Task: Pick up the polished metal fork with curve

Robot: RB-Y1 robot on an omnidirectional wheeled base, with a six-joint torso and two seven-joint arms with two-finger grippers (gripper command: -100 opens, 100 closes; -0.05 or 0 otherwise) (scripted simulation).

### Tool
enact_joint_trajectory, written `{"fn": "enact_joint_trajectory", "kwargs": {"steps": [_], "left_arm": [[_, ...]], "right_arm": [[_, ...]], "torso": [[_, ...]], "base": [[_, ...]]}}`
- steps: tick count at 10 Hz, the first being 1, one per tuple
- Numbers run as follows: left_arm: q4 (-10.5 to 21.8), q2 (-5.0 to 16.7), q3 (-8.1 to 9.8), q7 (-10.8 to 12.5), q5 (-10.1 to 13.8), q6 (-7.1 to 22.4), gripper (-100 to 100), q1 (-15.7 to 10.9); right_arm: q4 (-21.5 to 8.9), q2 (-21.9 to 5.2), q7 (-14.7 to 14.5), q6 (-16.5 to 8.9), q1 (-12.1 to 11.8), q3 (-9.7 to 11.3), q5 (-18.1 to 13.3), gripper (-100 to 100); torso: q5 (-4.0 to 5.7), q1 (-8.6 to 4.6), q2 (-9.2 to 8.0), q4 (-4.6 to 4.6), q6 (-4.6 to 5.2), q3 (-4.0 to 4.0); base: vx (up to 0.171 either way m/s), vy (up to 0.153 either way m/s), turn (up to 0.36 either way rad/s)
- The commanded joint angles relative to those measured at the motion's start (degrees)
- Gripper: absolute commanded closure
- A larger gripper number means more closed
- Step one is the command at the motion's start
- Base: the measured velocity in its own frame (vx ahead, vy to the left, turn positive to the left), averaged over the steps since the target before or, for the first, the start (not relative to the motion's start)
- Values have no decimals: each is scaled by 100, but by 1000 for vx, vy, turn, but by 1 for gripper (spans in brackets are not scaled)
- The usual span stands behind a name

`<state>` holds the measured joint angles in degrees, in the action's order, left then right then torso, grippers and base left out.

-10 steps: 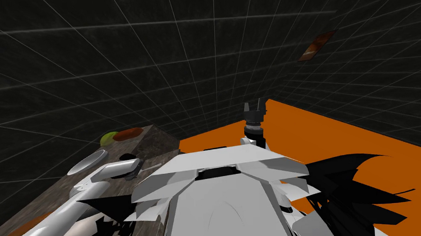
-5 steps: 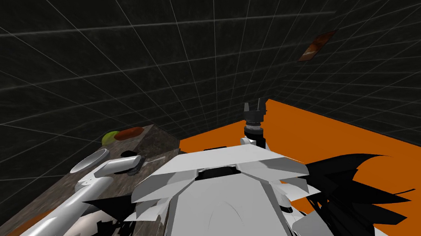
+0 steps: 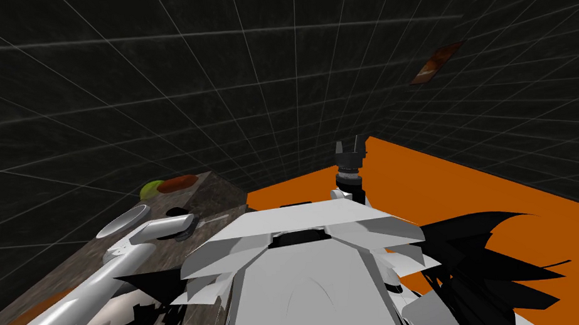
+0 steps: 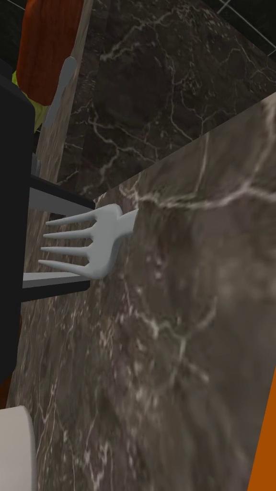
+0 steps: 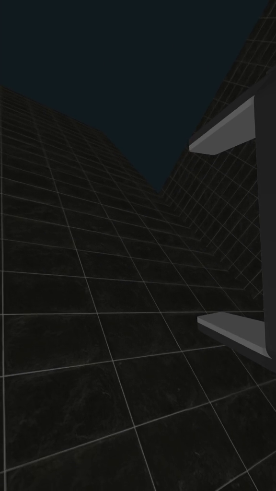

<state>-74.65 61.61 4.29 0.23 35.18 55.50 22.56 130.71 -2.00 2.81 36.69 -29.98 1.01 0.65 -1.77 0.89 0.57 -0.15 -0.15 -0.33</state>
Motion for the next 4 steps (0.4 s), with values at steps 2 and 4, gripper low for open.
{"fn": "enact_joint_trajectory", "kwargs": {"steps": [2,4], "left_arm": [[0,0,0,0,0,1,0,0],[1,0,0,0,0,1,0,1]], "right_arm": [[0,0,0,0,0,0,0,0],[0,0,0,0,0,0,0,0]], "torso": [[0,0,0,0,0,0],[0,0,0,0,1,0]], "base": [[0,0,0],[0,0,0]]}}
